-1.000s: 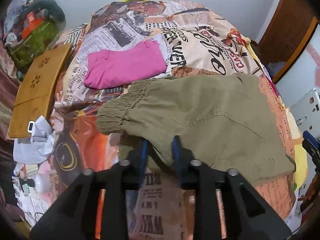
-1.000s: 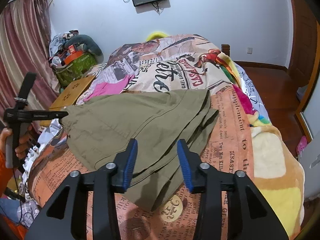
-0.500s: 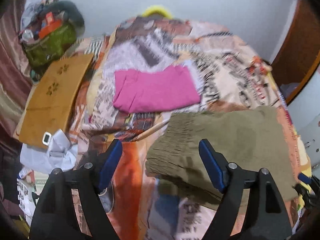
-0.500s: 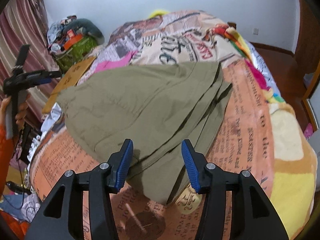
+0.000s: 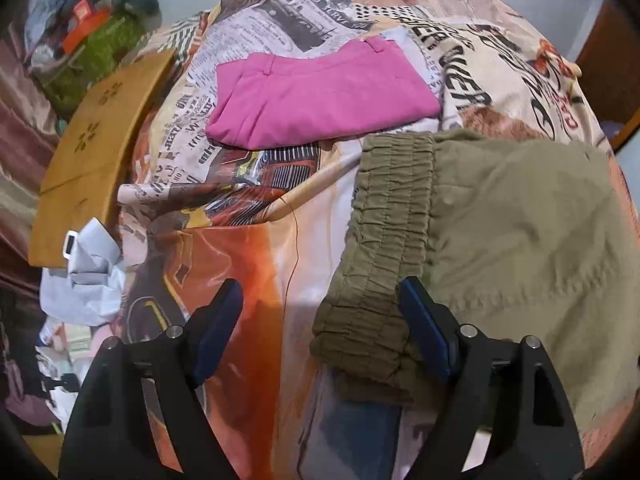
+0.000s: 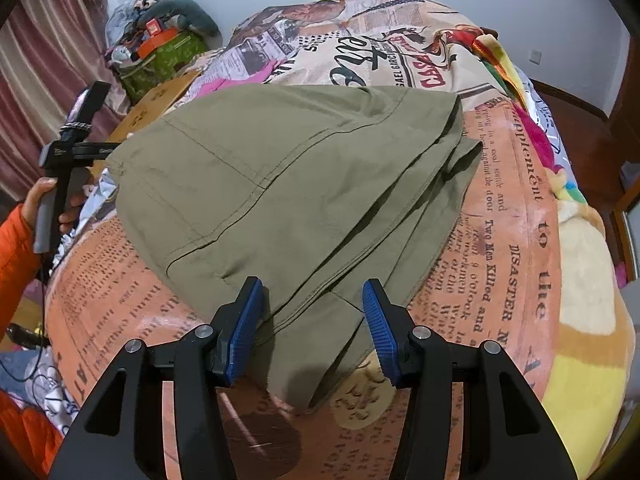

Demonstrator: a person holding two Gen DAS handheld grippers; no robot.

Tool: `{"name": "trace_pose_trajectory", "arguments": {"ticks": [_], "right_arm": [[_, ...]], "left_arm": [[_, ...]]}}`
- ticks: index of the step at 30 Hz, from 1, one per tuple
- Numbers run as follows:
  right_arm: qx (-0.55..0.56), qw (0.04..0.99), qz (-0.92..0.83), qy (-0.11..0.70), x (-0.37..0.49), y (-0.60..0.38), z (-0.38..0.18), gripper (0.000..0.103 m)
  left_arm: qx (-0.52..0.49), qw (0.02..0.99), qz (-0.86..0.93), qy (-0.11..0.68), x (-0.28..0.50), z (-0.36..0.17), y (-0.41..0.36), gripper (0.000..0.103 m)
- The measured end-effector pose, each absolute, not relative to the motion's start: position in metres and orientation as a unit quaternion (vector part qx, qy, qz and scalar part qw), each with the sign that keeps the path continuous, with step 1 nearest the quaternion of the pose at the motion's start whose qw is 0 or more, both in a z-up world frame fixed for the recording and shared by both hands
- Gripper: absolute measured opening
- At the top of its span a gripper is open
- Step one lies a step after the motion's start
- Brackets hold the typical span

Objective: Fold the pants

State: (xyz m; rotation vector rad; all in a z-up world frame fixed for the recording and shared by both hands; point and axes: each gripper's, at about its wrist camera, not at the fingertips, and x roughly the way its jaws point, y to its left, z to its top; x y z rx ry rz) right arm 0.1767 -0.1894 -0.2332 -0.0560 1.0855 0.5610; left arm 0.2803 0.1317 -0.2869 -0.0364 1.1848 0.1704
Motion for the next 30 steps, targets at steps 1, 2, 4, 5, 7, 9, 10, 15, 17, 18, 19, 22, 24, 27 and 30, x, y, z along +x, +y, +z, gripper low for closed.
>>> {"name": "trace_pose_trajectory", "arguments": {"ticks": [1, 2, 4, 5, 7, 9, 10, 15, 17, 18, 19, 22, 24, 27, 30], "right_arm": [[-0.029, 0.819, 0.263, 0.510, 0.177, -0.190, -0.233, 0.046], [-0.031, 0.819, 0.263, 0.510, 0.177, -0.191, -0.234, 0.046], [-0.035, 0.819, 0.261, 0.510, 0.178, -0.194, -0.235, 0.046], [-0.036, 0.819, 0.259, 0.511, 0.179, -0.196, -0.235, 0.046], [-0.044, 0.821, 0.253, 0.510, 0.181, -0.199, -0.236, 0.046], [-0.050, 0.822, 0.246, 0.511, 0.182, -0.202, -0.236, 0.046], [-0.070, 0.825, 0.225, 0.514, 0.183, -0.203, -0.239, 0.046], [-0.034, 0.816, 0.224, 0.532, 0.191, -0.226, -0.247, 0.046], [-0.042, 0.818, 0.221, 0.530, 0.190, -0.224, -0.246, 0.046], [-0.044, 0.819, 0.217, 0.530, 0.190, -0.223, -0.244, 0.046], [-0.047, 0.820, 0.212, 0.529, 0.189, -0.222, -0.240, 0.046], [-0.045, 0.827, 0.204, 0.521, 0.184, -0.221, -0.230, 0.046], [-0.021, 0.832, 0.204, 0.516, 0.183, -0.223, -0.223, 0.046], [0.018, 0.841, 0.205, 0.500, 0.180, -0.226, -0.211, 0.047], [0.031, 0.841, 0.211, 0.498, 0.175, -0.222, -0.205, 0.048]], "left_arm": [[-0.009, 0.827, 0.078, 0.557, 0.277, -0.285, 0.129, 0.081], [-0.006, 0.827, 0.077, 0.556, 0.275, -0.283, 0.128, 0.081], [-0.023, 0.823, 0.051, 0.566, 0.268, -0.281, 0.125, 0.081], [-0.033, 0.819, 0.040, 0.572, 0.266, -0.281, 0.124, 0.081], [-0.037, 0.820, 0.033, 0.570, 0.258, -0.281, 0.119, 0.081], [-0.034, 0.820, 0.021, 0.571, 0.252, -0.280, 0.112, 0.081], [-0.034, 0.820, 0.017, 0.571, 0.249, -0.279, 0.109, 0.081], [-0.038, 0.822, 0.015, 0.568, 0.240, -0.278, 0.103, 0.081], [-0.042, 0.823, 0.015, 0.567, 0.238, -0.278, 0.103, 0.081], [-0.042, 0.824, 0.016, 0.566, 0.238, -0.278, 0.104, 0.081], [-0.041, 0.824, 0.014, 0.565, 0.239, -0.276, 0.104, 0.081], [-0.052, 0.828, 0.018, 0.559, 0.240, -0.268, 0.112, 0.080], [-0.071, 0.834, 0.030, 0.546, 0.242, -0.258, 0.125, 0.080], [-0.094, 0.844, 0.050, 0.526, 0.246, -0.245, 0.146, 0.081], [-0.098, 0.841, 0.076, 0.527, 0.254, -0.247, 0.164, 0.081]]}}
